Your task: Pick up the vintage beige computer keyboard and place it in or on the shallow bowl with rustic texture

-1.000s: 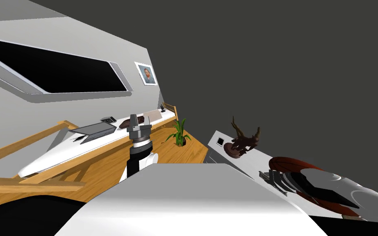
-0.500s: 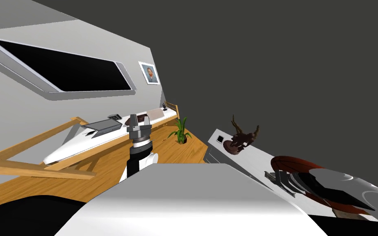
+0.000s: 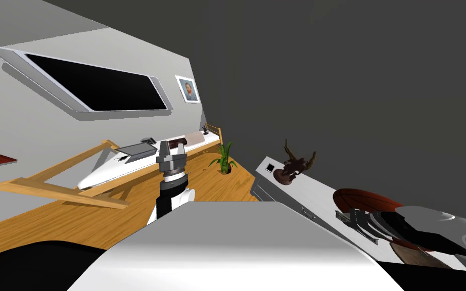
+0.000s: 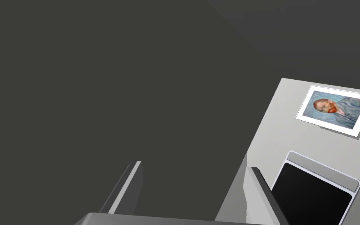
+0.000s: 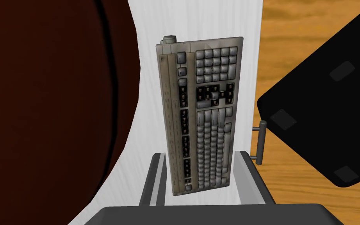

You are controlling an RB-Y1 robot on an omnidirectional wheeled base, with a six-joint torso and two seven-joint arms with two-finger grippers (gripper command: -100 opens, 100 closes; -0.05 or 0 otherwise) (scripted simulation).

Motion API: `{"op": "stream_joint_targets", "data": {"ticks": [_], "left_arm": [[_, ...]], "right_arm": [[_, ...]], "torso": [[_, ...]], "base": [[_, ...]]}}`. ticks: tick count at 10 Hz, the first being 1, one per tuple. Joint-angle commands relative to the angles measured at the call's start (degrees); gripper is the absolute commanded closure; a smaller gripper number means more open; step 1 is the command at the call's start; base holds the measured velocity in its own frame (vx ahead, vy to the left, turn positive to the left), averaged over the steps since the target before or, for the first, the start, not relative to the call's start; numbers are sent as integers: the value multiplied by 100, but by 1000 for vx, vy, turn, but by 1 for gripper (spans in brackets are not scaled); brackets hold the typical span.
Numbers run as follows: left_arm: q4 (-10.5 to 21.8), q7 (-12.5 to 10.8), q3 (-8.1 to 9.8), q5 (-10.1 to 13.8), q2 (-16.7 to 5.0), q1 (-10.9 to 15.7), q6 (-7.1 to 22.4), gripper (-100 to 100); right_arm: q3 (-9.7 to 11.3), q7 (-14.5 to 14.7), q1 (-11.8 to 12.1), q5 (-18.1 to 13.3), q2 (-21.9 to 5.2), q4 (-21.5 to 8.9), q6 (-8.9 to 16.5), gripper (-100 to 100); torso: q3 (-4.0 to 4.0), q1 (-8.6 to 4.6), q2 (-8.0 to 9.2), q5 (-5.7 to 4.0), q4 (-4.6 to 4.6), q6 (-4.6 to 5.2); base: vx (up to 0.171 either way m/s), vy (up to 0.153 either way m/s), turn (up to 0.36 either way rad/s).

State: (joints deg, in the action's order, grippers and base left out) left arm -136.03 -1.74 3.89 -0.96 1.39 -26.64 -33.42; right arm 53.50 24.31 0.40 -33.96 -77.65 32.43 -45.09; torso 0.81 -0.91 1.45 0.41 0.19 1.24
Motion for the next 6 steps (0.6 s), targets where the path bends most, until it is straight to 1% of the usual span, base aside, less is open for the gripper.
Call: {"op": "stream_joint_targets", "data": {"ticks": [1, 2, 4, 6], "left_arm": [[0, 0, 0, 0, 0, 0, 0, 0], [0, 0, 0, 0, 0, -1, 0, 0], [0, 0, 0, 0, 0, 0, 0, 0], [0, 0, 1, 0, -1, 0, 0, 0]], "right_arm": [[-4, -47, 93, 36, -130, 184, 98, 100], [18, -34, 42, 42, -234, 92, 14, 100], [63, -64, -19, -17, -449, 64, -170, 100], [115, -112, -32, -99, -635, 119, -338, 100]], "torso": [[0, 0, 0, 0, 0, 0], [-9, -2, -18, -4, -3, -2], [4, -5, 7, 1, 2, 0], [7, -27, 10, -4, 3, 3]], "base": [[-62, -31, -21], [-114, -23, 23], [-169, -49, 18], [-138, -120, -11]]}}
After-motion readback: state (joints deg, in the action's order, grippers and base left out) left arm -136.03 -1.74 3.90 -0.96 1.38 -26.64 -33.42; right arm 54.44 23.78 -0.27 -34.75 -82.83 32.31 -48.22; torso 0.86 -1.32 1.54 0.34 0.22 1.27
